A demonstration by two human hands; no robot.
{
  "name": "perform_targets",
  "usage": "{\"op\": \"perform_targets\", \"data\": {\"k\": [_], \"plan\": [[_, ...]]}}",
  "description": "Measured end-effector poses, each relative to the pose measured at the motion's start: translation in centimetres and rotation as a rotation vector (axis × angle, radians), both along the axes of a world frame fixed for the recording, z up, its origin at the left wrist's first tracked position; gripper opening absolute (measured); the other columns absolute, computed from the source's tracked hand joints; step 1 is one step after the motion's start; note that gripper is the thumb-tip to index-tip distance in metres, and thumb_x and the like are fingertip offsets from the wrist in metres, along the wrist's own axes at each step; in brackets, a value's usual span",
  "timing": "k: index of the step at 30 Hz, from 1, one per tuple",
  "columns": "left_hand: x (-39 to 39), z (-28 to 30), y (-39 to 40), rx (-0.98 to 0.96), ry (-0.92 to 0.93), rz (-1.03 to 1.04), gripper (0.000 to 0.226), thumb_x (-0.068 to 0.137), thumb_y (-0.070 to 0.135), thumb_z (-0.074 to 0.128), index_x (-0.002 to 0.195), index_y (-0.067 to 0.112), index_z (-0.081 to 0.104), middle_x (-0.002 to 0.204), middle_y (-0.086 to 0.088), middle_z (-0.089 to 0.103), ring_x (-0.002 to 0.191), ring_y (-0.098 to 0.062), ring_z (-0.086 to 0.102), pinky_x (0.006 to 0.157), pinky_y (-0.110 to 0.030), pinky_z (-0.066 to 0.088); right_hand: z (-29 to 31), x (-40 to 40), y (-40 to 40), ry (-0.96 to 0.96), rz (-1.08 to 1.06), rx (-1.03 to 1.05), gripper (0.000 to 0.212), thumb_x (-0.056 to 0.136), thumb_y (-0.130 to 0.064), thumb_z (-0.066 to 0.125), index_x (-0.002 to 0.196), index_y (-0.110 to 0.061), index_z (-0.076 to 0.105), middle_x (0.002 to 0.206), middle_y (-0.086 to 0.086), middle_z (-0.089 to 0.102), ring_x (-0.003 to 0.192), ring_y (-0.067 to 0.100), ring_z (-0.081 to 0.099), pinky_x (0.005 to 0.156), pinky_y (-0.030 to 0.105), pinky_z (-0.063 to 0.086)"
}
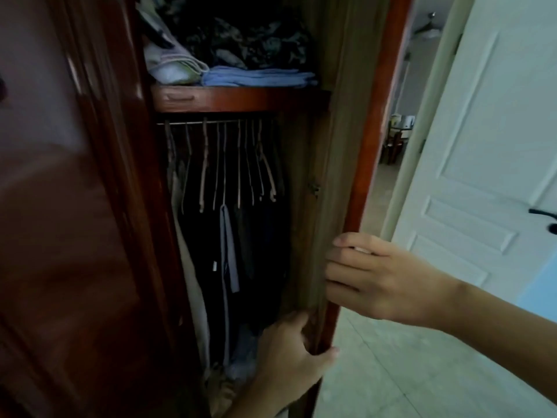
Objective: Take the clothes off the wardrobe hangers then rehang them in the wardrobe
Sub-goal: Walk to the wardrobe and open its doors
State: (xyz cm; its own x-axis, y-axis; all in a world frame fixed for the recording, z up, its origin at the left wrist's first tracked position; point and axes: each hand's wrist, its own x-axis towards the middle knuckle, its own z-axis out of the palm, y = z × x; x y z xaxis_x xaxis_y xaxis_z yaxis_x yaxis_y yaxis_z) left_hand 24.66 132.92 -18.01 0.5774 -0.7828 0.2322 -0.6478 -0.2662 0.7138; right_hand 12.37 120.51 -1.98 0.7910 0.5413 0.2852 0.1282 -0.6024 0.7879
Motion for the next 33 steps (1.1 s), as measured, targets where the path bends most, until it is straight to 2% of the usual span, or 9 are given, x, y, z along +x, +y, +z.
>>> {"op": "perform_targets", "data": {"k": [3, 11, 15, 19, 24, 26, 29, 31, 33], "plan": [[-2.8, 0.7, -2.5, 0.01, 0.001, -0.083, 0.096, 0.053, 0.077, 0.063, 0.138, 0.037, 0.045, 0.128, 0.021, 0.054, 0.115, -0.005, 0.056, 0.097, -0.028, 0.049, -0.1, -3.7, -2.0, -0.017, -0.075, -0.019, 0.02, 0.099, -0.008, 0.054, 0.086, -0.017, 0.066, 0.09, 0.002, 0.066, 0.086, 0.024, 0.065, 0.108, 0.037, 0.039], [-10.1, 1.5, -10.0, -0.008, 0.108, -0.134, 0.083, 0.068, 0.056, 0.075, 0.133, 0.029, 0.032, 0.115, 0.009, 0.056, 0.103, -0.011, 0.058, 0.086, -0.024, 0.047, -0.7, -10.2, -7.6, -0.028, -0.283, -0.039, 0.011, 0.095, -0.007, 0.059, 0.091, -0.016, 0.065, 0.096, 0.004, 0.057, 0.087, 0.027, 0.054, 0.095, 0.039, 0.036], [-12.6, 1.8, -14.4, 0.034, 0.077, -0.109, 0.096, 0.069, 0.055, 0.075, 0.144, 0.023, 0.025, 0.137, 0.001, 0.048, 0.123, -0.019, 0.052, 0.103, -0.032, 0.043, -1.3, -11.7, -10.6, 0.016, -0.436, -0.028, 0.023, 0.083, -0.007, 0.065, 0.104, -0.016, 0.066, 0.108, 0.007, 0.05, 0.102, 0.029, 0.051, 0.098, 0.041, 0.032], [-13.9, 2.5, -17.7, 0.069, -0.086, -0.076, 0.098, 0.068, 0.065, 0.072, 0.143, 0.02, 0.027, 0.126, 0.001, 0.057, 0.106, -0.018, 0.061, 0.087, -0.029, 0.05, -1.4, -12.5, -12.7, 0.037, -0.605, 0.026, 0.047, 0.073, -0.009, 0.06, 0.118, -0.021, 0.066, 0.128, 0.008, 0.056, 0.129, 0.032, 0.04, 0.103, 0.044, 0.027], [-13.9, 2.7, -20.2, 0.082, -0.083, -0.118, 0.103, 0.062, 0.067, 0.073, 0.142, 0.02, 0.028, 0.124, 0.0, 0.058, 0.106, -0.02, 0.061, 0.083, -0.031, 0.048, -1.6, -12.7, -14.4, 0.031, -0.681, 0.069, 0.052, 0.068, -0.01, 0.068, 0.118, -0.023, 0.066, 0.13, 0.007, 0.057, 0.13, 0.033, 0.04, 0.101, 0.044, 0.028], [-13.1, 2.2, -19.9, 0.036, 0.015, -0.184, 0.093, 0.056, 0.07, 0.072, 0.131, 0.03, 0.034, 0.113, 0.01, 0.058, 0.095, -0.012, 0.06, 0.074, -0.024, 0.046, -1.7, -12.7, -14.3, 0.045, -0.701, 0.094, 0.057, 0.063, -0.011, 0.077, 0.118, -0.022, 0.067, 0.131, 0.008, 0.058, 0.13, 0.033, 0.041, 0.101, 0.045, 0.028], [-10.7, 1.2, -19.1, -0.005, 0.05, -0.301, 0.06, 0.061, 0.071, 0.069, 0.106, 0.046, 0.038, 0.091, 0.02, 0.058, 0.079, 0.001, 0.059, 0.067, -0.019, 0.049, -1.7, -12.3, -13.3, 0.042, -0.769, 0.111, 0.058, 0.063, -0.013, 0.079, 0.119, -0.021, 0.067, 0.132, 0.01, 0.056, 0.128, 0.035, 0.041, 0.099, 0.046, 0.029], [-8.9, 1.2, -18.4, 0.003, 0.003, -0.347, 0.051, 0.07, 0.065, 0.068, 0.108, 0.049, 0.038, 0.092, 0.022, 0.055, 0.081, 0.003, 0.057, 0.071, -0.021, 0.052, -1.6, -11.8, -12.2, 0.042, -0.811, 0.108, 0.053, 0.066, -0.013, 0.075, 0.118, -0.021, 0.066, 0.13, 0.011, 0.055, 0.125, 0.035, 0.04, 0.099, 0.047, 0.029], [-6.7, 1.8, -17.8, 0.009, -0.052, -0.396, 0.053, 0.072, 0.063, 0.066, 0.116, 0.051, 0.039, 0.095, 0.025, 0.053, 0.084, 0.004, 0.057, 0.072, -0.021, 0.052, -1.8, -11.3, -11.1, 0.012, -0.792, 0.15, 0.042, 0.075, -0.009, 0.054, 0.113, -0.02, 0.067, 0.121, 0.01, 0.056, 0.118, 0.034, 0.045, 0.099, 0.048, 0.03]]}}
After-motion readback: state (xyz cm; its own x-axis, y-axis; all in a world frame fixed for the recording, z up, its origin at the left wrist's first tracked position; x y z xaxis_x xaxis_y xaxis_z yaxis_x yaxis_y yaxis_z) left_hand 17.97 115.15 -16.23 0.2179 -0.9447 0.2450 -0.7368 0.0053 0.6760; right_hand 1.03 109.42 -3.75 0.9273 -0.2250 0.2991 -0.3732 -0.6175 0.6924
